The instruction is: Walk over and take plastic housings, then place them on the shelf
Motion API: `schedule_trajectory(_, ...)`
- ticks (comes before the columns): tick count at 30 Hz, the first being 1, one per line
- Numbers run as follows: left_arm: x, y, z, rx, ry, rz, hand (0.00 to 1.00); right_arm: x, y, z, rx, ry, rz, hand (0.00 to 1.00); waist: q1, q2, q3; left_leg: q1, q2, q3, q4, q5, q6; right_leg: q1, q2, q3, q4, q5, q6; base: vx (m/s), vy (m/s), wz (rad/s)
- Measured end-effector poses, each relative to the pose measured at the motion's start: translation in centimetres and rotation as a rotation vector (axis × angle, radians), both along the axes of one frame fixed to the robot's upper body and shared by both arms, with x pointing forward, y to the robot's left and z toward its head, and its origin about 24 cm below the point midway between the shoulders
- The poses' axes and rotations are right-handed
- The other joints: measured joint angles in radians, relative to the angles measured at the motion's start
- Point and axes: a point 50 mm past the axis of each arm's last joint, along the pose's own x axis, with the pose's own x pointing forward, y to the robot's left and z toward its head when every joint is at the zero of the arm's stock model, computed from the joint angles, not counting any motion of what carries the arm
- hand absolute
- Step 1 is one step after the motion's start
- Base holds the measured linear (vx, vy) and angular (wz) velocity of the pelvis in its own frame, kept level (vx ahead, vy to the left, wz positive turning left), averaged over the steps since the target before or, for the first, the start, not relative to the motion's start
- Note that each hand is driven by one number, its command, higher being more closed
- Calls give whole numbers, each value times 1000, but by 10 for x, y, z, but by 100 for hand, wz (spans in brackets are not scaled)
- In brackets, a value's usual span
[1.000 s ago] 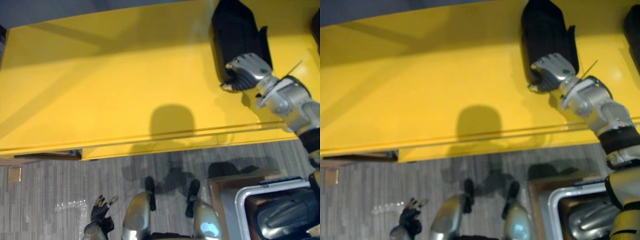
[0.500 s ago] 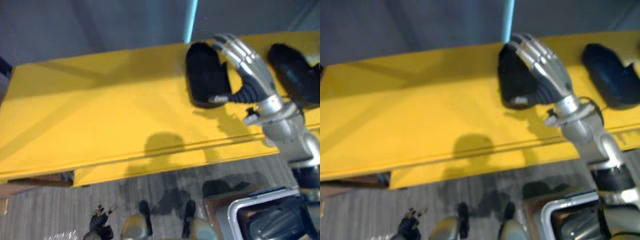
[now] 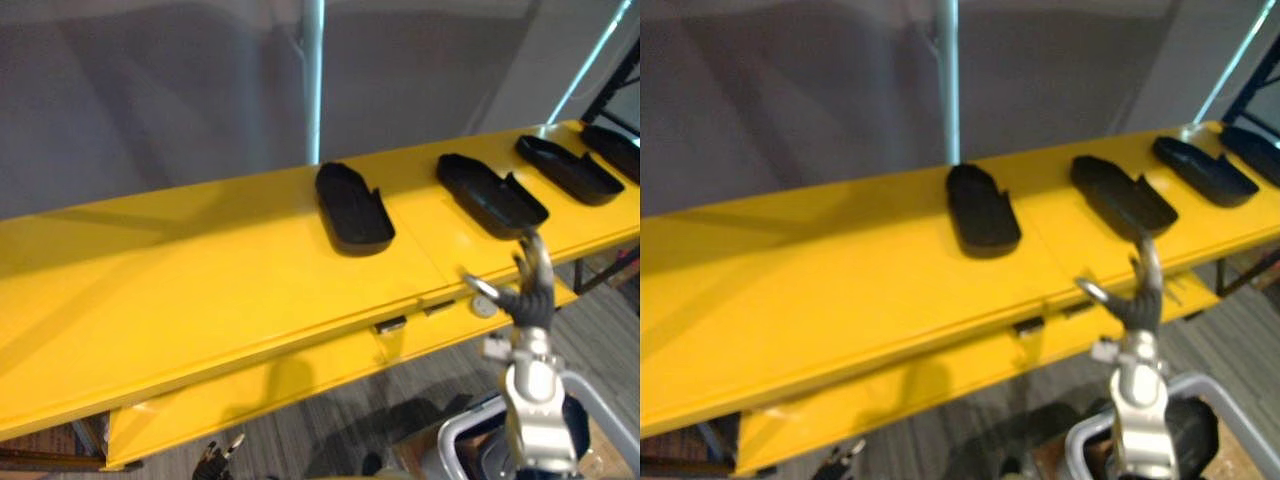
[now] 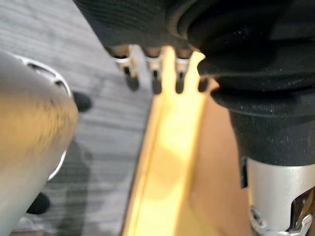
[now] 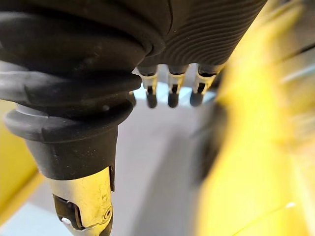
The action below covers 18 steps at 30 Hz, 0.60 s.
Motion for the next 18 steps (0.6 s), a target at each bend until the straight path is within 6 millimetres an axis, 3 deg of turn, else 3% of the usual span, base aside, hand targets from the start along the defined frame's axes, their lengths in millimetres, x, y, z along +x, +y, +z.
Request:
schedule_trajectory(1,0,0,0,0,0,-1,0,-1,0,-1,6,2,-5,0,0,1,0,1,0,1,0,0,0,0,0,1,0,0,0,-23,-11,-33)
schedule_trajectory(3,0,-5,-1,5,22,-51,0,-26,-6,-33,97,93,-119,0,-13,11,-7,25,1,26,-11,-2,-4,6,6,25,-3,4,0,-10,-6,-29)
schedule_trajectory(6,5,-7,-1,22,45,-128,0,-37,-2,-56,144,176,-142,0,-25,6,-8,43,3,41,-14,-3,-6,20,10,35,-18,9,3,-41,-17,-17)
schedule_trajectory(11,3,-8,-4,44,99,-185,0,-30,8,-55,166,127,-121,0,-21,0,-6,44,7,56,-22,-1,-12,17,4,-10,-39,11,0,-29,-33,-10)
schedule_trajectory(18,12,-11,-5,70,154,-293,0,-15,29,-54,187,109,-78,0,-11,0,-5,64,23,106,-48,-6,-35,4,31,19,-32,23,-4,36,-30,-17)
